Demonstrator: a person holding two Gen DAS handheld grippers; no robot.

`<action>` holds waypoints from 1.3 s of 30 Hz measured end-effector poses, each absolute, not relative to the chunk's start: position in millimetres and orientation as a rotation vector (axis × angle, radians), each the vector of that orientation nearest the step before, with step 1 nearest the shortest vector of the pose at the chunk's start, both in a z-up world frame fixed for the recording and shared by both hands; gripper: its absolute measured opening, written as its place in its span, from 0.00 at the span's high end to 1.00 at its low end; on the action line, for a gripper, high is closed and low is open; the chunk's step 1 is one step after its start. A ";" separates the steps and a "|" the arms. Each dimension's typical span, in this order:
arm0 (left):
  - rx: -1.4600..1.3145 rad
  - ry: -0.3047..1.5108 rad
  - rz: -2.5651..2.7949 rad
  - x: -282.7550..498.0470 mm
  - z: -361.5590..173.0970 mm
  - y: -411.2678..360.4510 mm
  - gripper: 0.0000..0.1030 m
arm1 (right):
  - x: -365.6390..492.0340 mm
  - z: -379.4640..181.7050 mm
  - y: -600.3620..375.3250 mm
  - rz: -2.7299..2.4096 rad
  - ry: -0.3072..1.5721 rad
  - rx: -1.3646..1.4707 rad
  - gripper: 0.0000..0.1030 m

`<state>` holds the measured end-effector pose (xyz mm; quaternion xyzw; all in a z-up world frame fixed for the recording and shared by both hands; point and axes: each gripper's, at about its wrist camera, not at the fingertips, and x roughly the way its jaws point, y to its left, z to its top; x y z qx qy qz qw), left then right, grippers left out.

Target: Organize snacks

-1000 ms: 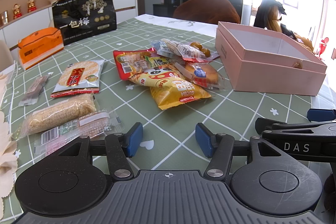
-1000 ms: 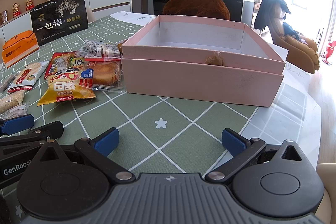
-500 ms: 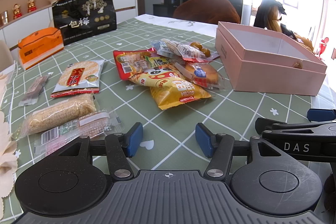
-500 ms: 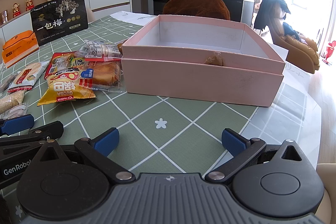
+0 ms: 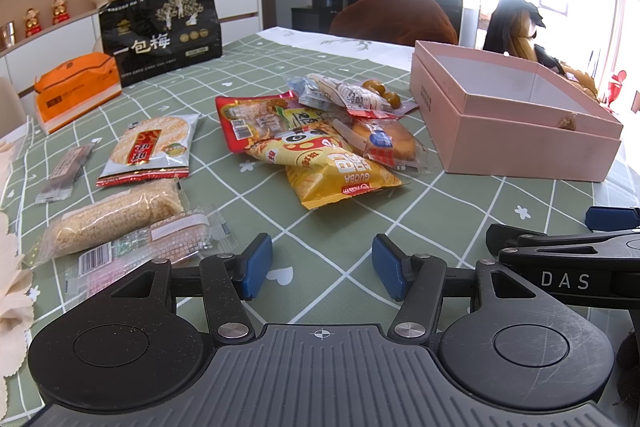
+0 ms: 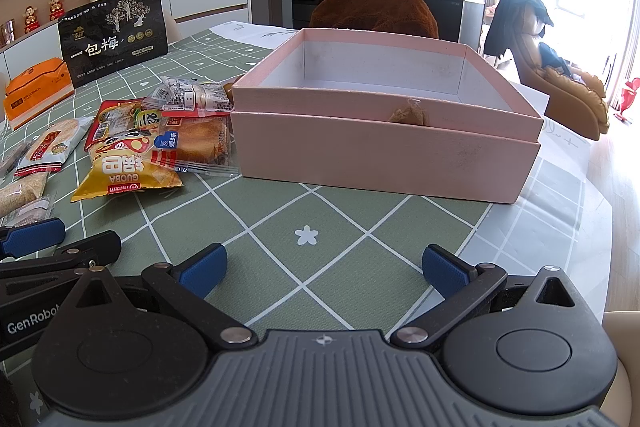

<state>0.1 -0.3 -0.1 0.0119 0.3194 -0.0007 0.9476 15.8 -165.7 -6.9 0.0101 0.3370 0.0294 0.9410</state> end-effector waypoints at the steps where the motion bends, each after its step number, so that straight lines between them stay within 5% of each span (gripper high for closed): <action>1: 0.024 0.650 -0.001 0.1 -0.1 -0.2 0.39 | 15.8 -6.9 -165.7 0.060 0.688 0.021 0.00; 34: 0.013 0.649 -0.012 -0.7 0.1 0.9 0.41 | 13.6 -7.5 -166.4 0.060 0.687 0.021 0.00; 39: -0.023 0.682 -0.112 -2.2 16.9 12.5 0.42 | 30.1 0.2 -164.9 0.154 0.829 -0.023 0.00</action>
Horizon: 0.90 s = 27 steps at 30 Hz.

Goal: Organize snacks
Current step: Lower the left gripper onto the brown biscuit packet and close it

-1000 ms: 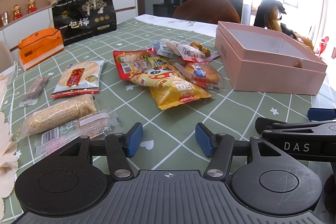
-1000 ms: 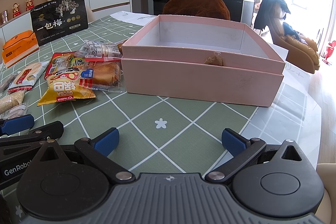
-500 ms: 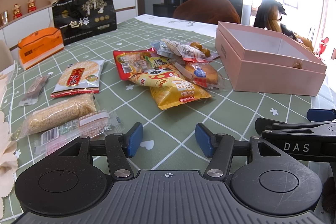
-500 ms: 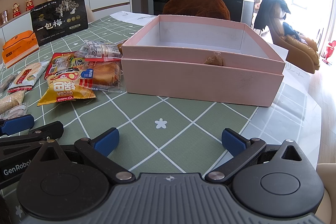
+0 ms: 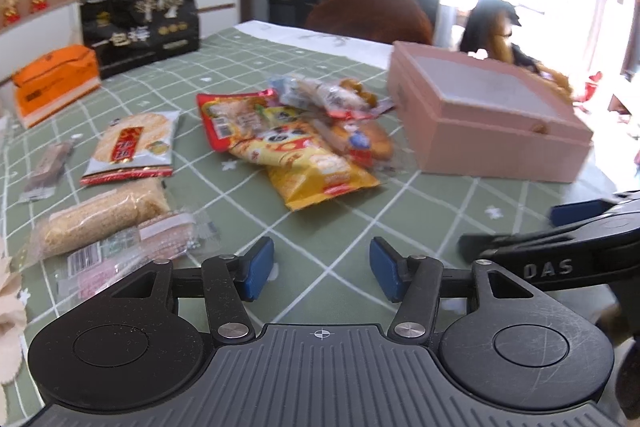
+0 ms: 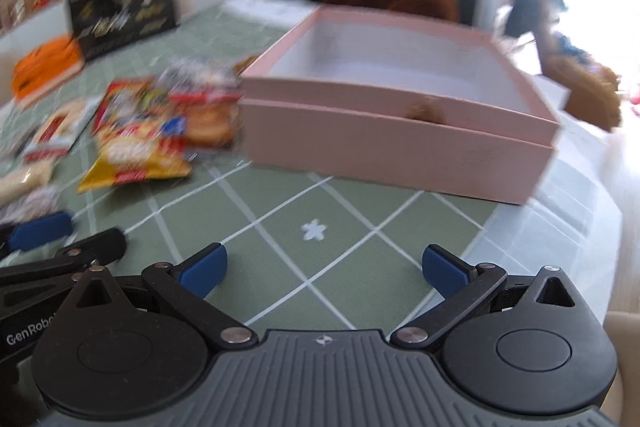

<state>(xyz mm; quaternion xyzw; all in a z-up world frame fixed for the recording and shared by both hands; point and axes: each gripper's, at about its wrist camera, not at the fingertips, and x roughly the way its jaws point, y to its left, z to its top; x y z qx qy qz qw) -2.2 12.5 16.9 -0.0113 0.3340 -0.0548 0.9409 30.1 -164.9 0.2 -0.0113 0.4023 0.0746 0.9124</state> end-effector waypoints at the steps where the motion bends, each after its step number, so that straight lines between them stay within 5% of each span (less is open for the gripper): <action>1: -0.032 0.673 -0.120 -2.4 23.9 16.9 0.42 | 29.4 1.6 -167.6 0.161 0.837 -0.027 0.00; 13: -0.235 0.669 0.229 33.3 61.9 159.5 0.43 | 28.6 6.3 -159.6 0.206 0.882 -0.062 0.00; 24: -0.153 0.823 0.398 114.1 19.5 227.8 0.43 | 35.6 28.0 -133.8 0.199 0.877 -0.117 0.00; 27: -0.138 0.827 0.356 115.7 17.6 227.5 0.57 | 42.2 35.5 -122.3 0.243 0.887 -0.102 0.00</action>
